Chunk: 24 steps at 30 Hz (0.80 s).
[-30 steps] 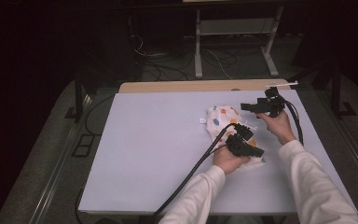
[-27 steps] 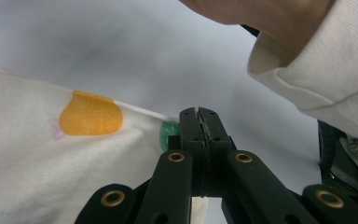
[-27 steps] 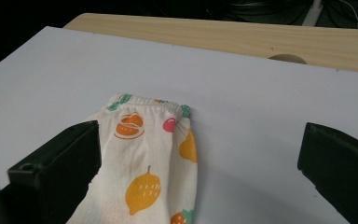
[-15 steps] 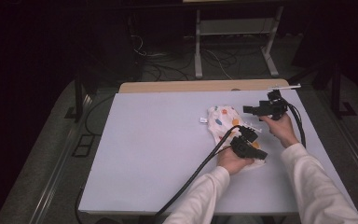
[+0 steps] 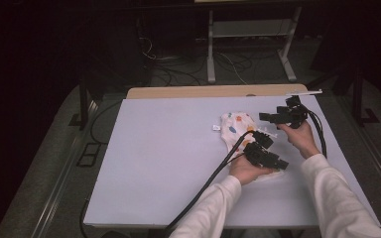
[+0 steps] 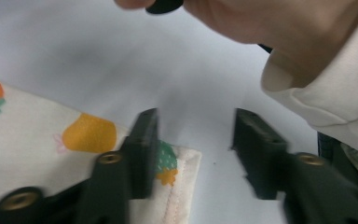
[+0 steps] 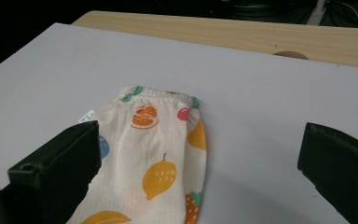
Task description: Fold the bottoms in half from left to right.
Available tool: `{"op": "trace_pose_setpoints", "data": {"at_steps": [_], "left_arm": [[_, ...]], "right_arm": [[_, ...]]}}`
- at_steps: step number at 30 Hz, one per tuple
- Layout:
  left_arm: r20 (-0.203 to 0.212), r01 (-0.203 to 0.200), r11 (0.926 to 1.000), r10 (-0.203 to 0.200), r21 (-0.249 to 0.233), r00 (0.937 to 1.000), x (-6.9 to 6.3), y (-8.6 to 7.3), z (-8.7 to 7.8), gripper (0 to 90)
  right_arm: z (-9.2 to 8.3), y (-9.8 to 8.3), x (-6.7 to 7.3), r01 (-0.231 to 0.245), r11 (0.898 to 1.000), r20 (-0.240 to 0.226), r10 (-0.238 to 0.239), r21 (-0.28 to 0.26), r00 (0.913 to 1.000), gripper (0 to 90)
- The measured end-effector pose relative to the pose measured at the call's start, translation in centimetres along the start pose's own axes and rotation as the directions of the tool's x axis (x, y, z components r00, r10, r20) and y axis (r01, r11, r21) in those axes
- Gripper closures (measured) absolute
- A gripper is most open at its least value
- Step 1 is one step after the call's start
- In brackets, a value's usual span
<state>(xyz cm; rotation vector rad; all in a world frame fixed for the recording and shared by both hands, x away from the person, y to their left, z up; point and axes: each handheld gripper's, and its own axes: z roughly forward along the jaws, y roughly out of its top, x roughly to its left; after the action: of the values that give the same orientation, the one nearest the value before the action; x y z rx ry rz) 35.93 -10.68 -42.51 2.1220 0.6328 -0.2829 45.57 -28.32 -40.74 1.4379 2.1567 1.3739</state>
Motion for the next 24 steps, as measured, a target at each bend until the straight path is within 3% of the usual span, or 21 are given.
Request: {"op": "trace_pose_setpoints", "data": {"at_steps": [2, 6, 11, 17, 24], "left_arm": [[-0.012, -0.014, 0.9999, 0.014, -0.002, 0.9998, -0.2, 0.1, -0.4, 35.6], [-0.002, -0.003, 0.9997, 0.003, -0.023, 1.0, -0.1, 0.1, -1.0, 28.1], [-0.022, -0.038, 0.9993, 0.038, -0.004, 0.9991, -0.1, 0.1, -1.5, 15.2], [-0.029, -0.048, 0.9987, 0.048, 0.02, 0.9984, 0.0, 0.0, -2.0, 1.7], [-0.063, -0.058, 0.9983, 0.058, -0.001, 0.9963, 0.7, -0.6, -3.9, 0.0]], "right_arm": [[-0.1, -0.1, 0.1, 0.003, 1.0, 0.001, -0.003, -0.004, 1.0, 0.0], [-0.3, -0.2, 0.3, 0.002, 1.0, -0.001, -0.002, -0.012, 1.0, 0.0], [-0.3, -0.4, 0.5, 0.005, 1.0, -0.005, -0.005, -0.014, 1.0, 0.0], [-0.4, -0.7, 0.6, 0.005, 1.0, -0.007, -0.005, -0.011, 1.0, 0.0], [-0.7, -1.1, 0.8, 0.011, 1.0, 0.003, -0.011, -0.007, 0.9999, 0.0]]}}
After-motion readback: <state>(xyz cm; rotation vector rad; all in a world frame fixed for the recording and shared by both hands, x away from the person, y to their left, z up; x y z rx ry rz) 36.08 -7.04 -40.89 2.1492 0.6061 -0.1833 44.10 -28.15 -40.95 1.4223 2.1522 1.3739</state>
